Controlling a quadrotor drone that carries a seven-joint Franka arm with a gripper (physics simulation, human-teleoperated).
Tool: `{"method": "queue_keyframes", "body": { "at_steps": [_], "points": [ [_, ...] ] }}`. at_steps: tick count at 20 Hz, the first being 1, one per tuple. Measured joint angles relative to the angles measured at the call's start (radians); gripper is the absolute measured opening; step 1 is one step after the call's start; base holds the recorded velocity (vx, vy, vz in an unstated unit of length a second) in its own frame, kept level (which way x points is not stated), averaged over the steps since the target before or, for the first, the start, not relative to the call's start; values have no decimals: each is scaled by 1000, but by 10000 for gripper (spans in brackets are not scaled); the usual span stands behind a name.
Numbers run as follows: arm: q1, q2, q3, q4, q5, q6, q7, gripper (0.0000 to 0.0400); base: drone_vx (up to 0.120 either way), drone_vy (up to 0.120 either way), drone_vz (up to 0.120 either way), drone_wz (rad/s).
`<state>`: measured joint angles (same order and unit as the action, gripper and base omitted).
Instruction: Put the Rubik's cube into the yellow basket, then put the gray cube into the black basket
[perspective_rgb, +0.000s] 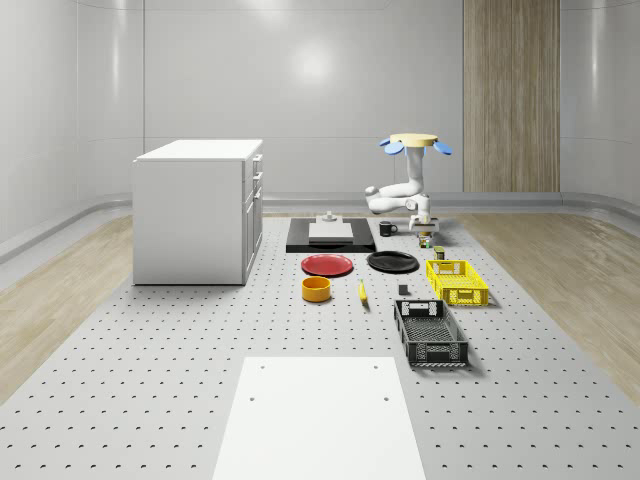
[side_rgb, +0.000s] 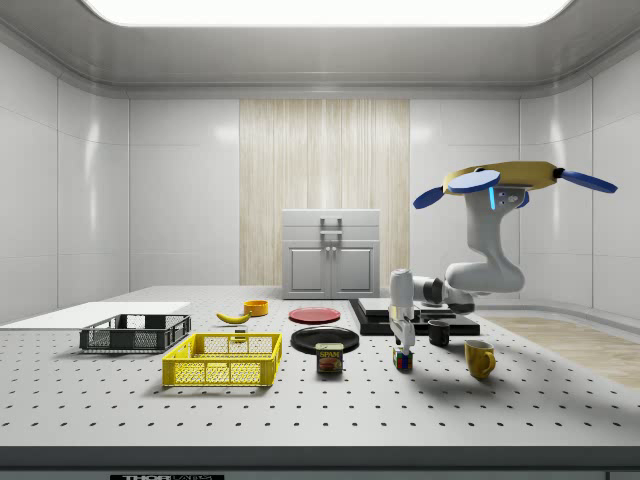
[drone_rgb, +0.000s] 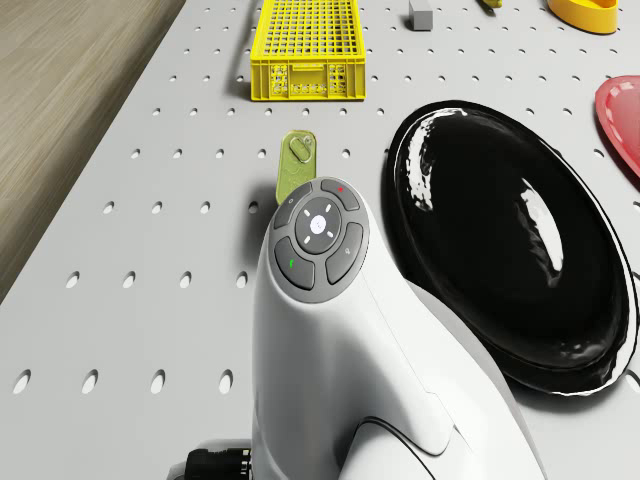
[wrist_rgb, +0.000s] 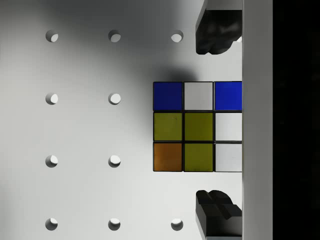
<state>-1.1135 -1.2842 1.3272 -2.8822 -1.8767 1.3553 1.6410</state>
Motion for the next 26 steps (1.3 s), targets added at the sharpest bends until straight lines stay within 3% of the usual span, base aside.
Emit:
{"method": "queue_keyframes", "body": {
  "at_steps": [11, 26],
  "points": [
    [-4, -50, -63, 14, -49, 69, -1, 400, 0, 0, 0, 0],
    [-5, -91, -68, 19, -44, 111, -3, 400, 0, 0, 0, 0]
  ]
}}
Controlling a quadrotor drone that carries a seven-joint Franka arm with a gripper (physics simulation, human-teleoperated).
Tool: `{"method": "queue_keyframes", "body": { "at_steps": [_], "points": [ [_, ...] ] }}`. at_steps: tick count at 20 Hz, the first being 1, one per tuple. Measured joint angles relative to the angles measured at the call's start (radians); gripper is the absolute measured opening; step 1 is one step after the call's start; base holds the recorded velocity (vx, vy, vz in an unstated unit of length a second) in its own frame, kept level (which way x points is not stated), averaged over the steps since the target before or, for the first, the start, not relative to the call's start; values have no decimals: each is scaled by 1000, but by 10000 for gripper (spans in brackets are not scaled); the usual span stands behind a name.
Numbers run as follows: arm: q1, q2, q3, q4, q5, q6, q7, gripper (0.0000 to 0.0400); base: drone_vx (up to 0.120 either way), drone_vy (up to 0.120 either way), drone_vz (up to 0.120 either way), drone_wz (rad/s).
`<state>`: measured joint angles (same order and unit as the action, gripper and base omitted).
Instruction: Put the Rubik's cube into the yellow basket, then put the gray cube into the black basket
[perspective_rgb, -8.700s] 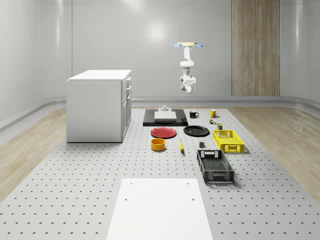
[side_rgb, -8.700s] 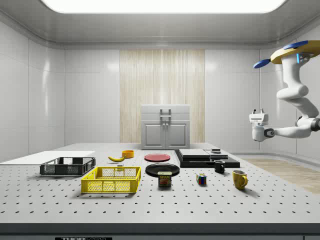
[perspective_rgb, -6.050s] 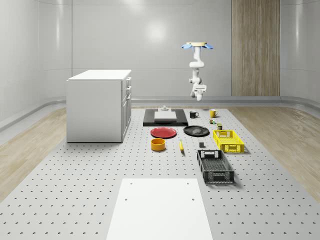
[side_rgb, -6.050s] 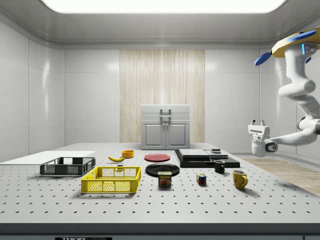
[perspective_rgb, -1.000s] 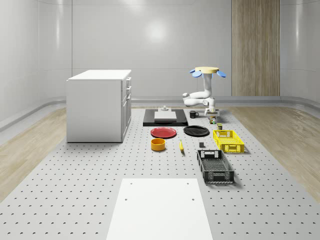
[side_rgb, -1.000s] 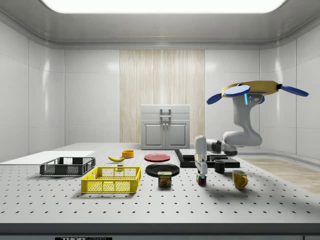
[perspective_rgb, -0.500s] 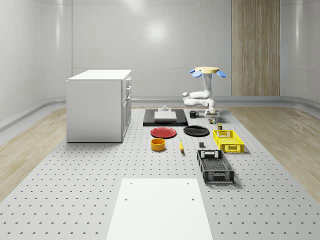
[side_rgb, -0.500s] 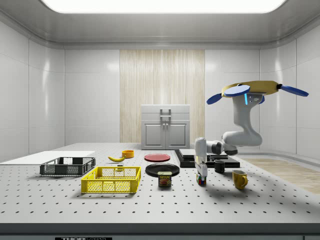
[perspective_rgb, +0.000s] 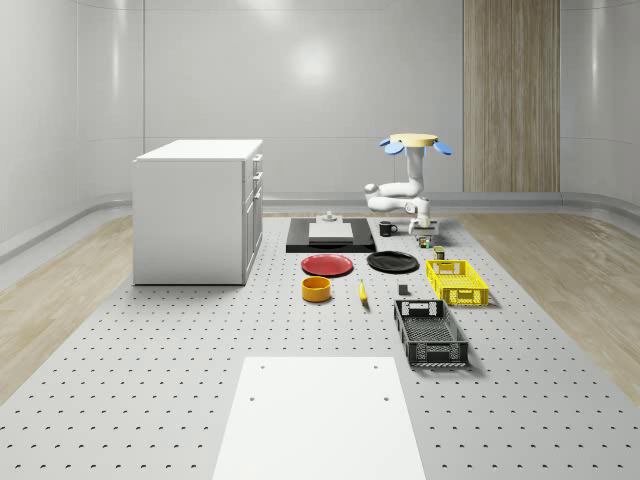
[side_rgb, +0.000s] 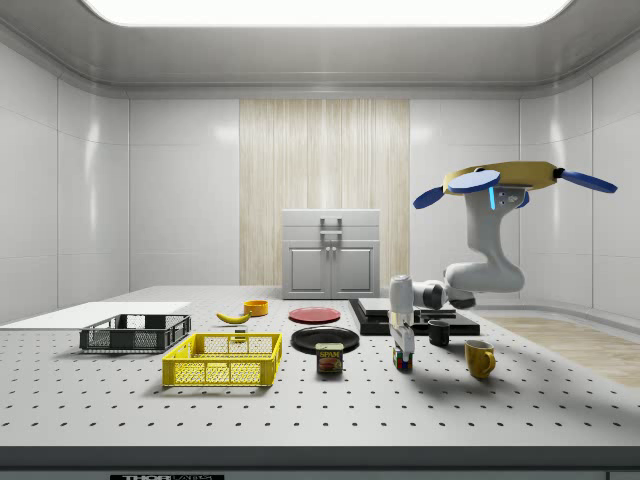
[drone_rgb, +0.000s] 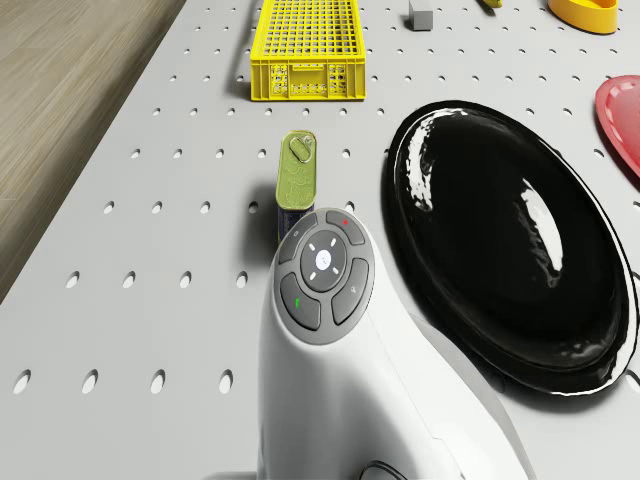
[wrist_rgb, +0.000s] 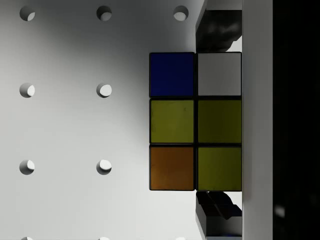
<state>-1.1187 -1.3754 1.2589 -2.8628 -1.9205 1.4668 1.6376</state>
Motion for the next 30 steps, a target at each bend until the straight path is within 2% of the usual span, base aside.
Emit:
{"method": "queue_keyframes", "body": {
  "at_steps": [6, 9, 14, 22, 26, 30],
  "points": [
    [-4, -14, -11, 4, -7, 18, 1, 400, 0, 0, 0, 0],
    [-6, -20, -14, 5, -8, 25, 3, 360, 0, 0, 0, 0],
    [-9, -29, -14, 7, -6, 34, 5, 335, 0, 0, 0, 0],
    [-13, -42, -12, 8, -1, 46, 8, 326, 0, 0, 0, 0],
    [-14, -45, 19, 1, 30, 39, 13, 326, 0, 0, 0, 0],
    [-16, -48, 73, -9, 83, 25, 19, 325, 0, 0, 120, 0]
  ]
}}
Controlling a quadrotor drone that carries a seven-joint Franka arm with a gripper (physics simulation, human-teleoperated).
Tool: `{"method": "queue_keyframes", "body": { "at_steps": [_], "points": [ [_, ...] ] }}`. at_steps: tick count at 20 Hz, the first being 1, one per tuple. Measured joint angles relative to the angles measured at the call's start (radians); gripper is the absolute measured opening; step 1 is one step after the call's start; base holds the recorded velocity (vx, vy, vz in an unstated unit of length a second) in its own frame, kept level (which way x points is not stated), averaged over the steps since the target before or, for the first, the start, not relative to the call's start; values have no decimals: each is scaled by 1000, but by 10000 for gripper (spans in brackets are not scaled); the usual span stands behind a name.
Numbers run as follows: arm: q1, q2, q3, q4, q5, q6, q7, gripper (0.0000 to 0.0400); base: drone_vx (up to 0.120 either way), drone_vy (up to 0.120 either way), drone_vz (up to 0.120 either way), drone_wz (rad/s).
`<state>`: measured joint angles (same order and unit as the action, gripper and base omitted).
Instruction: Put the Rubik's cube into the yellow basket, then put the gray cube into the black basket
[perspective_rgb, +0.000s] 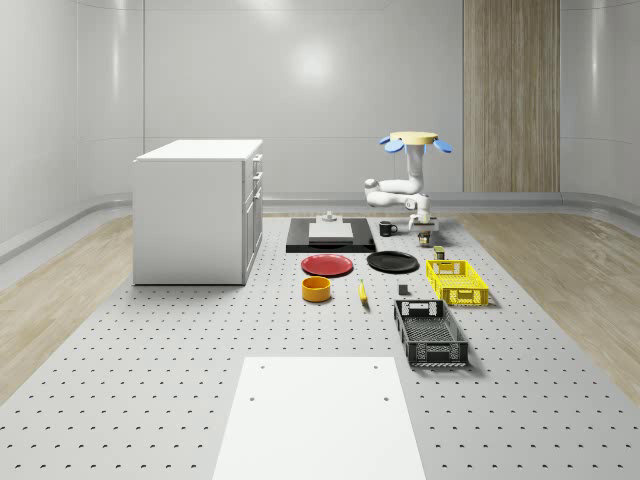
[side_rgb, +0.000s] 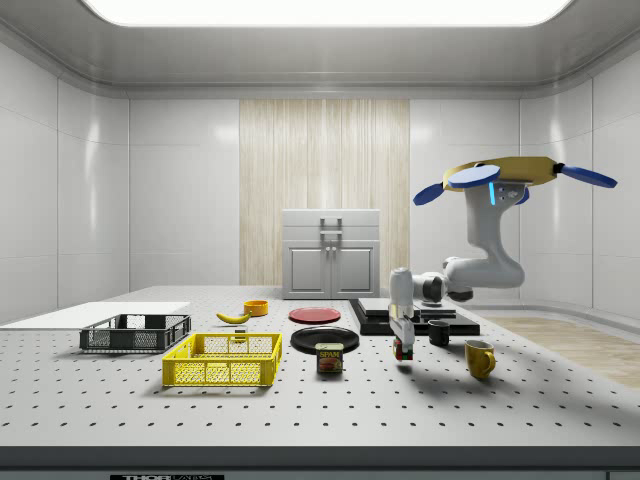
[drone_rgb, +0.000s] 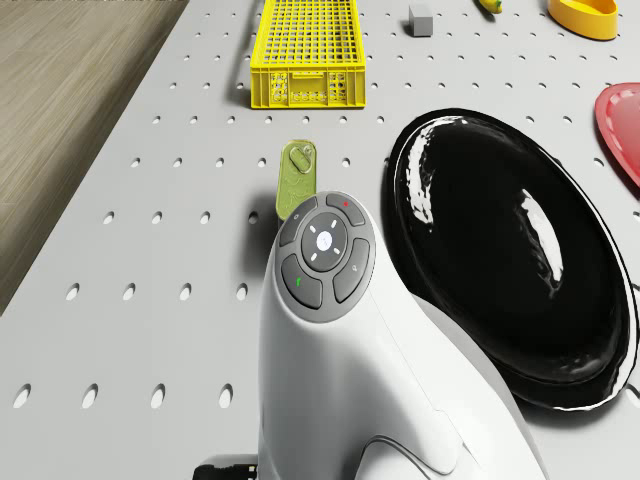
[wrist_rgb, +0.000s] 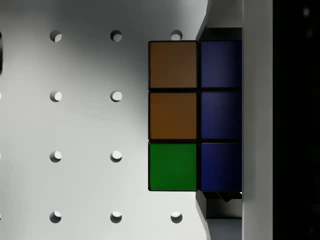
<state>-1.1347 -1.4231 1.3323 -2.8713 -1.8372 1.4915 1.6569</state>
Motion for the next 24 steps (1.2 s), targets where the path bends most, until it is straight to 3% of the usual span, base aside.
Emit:
{"method": "queue_keyframes", "body": {
  "at_steps": [14, 24],
  "points": [
    [-9, -28, 63, -6, 69, 10, 11, 325, 0, 0, 120, 0],
    [-13, -51, 70, -6, 80, 30, 15, 325, 0, 104, 0, 0]
  ]
}}
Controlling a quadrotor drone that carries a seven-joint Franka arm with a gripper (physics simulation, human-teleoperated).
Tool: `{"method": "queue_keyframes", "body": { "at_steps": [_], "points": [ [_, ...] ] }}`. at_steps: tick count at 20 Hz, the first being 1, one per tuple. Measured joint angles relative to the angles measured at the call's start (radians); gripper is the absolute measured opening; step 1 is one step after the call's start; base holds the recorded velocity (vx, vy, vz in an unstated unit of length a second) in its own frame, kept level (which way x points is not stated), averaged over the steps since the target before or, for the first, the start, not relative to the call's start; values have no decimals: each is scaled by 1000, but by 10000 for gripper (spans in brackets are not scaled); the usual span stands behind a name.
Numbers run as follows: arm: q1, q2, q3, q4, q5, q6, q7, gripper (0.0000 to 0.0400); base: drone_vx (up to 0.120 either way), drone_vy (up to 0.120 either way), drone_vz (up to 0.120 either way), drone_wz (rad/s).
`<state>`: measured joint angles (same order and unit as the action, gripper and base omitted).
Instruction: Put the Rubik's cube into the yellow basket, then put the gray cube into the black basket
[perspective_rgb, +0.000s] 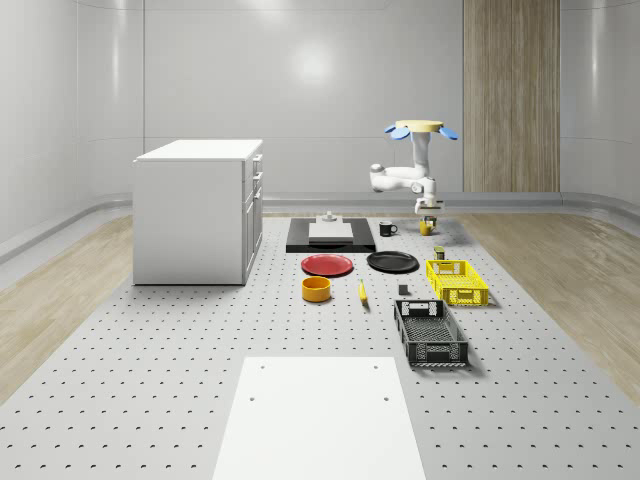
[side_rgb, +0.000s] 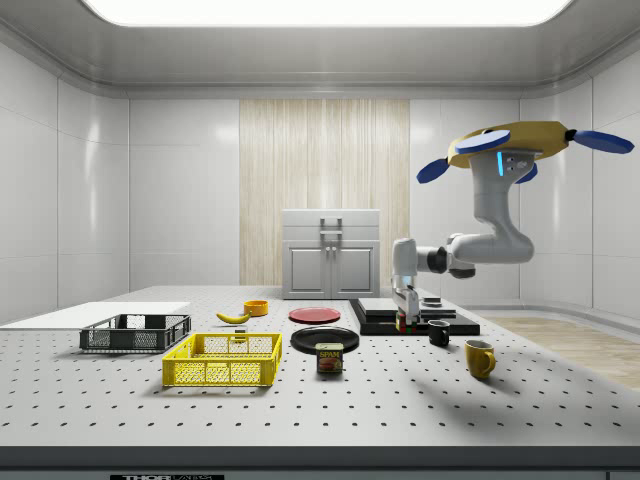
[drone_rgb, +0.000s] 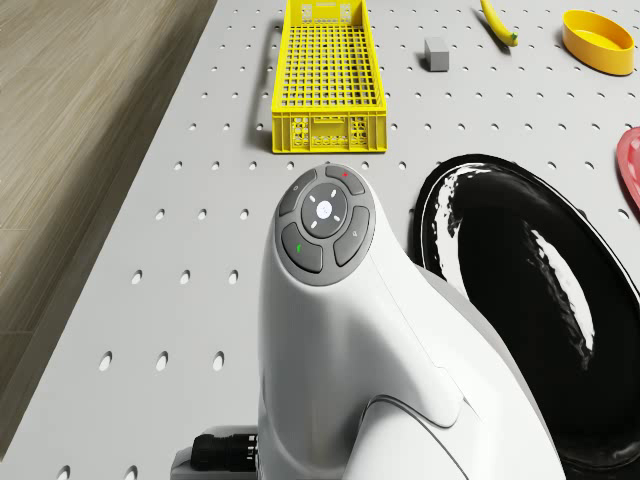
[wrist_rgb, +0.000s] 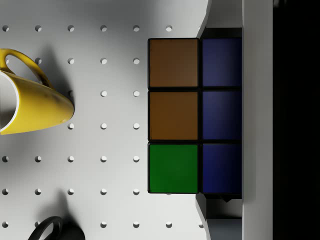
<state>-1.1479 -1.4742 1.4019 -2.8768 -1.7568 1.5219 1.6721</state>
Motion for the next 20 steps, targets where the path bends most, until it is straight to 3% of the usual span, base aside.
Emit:
{"method": "queue_keyframes", "body": {
  "at_steps": [4, 20],
  "points": [
    [-2, -8, 1, 0, 4, 8, 1, 325, 120, 100, 0, 0],
    [-7, -37, 6, 1, 15, 35, 5, 325, 120, 15, 0, 0]
  ]
}}
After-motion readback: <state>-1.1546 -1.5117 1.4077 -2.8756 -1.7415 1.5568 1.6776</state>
